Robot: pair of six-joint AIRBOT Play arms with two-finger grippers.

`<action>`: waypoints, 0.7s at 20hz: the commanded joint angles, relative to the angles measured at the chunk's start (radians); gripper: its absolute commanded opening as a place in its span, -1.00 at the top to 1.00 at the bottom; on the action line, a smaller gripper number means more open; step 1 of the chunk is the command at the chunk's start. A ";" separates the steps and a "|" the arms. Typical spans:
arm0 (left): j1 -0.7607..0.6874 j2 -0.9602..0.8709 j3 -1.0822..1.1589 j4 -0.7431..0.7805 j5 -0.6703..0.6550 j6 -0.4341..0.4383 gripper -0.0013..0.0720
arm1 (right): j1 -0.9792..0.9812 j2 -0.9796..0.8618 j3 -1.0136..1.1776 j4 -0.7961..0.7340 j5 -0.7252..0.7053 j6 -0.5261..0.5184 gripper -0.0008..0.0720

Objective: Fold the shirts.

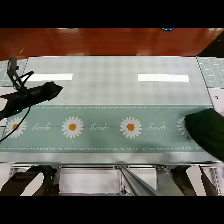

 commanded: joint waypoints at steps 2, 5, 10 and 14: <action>-0.029 -0.071 0.001 0.001 0.018 0.040 0.92 | -0.018 0.019 -0.104 -0.184 0.038 0.027 -0.15; -0.039 -0.082 0.014 0.001 0.031 0.056 0.92 | -0.018 0.019 -0.101 -0.185 -0.024 0.050 -0.14; -0.026 -0.089 0.247 0.002 0.009 0.066 0.92 | 0.020 -0.016 -0.017 0.552 -0.362 -0.006 0.92; -0.059 -0.123 0.496 0.050 -0.085 0.063 0.92 | 0.545 -0.077 0.096 0.945 -0.678 -0.282 0.92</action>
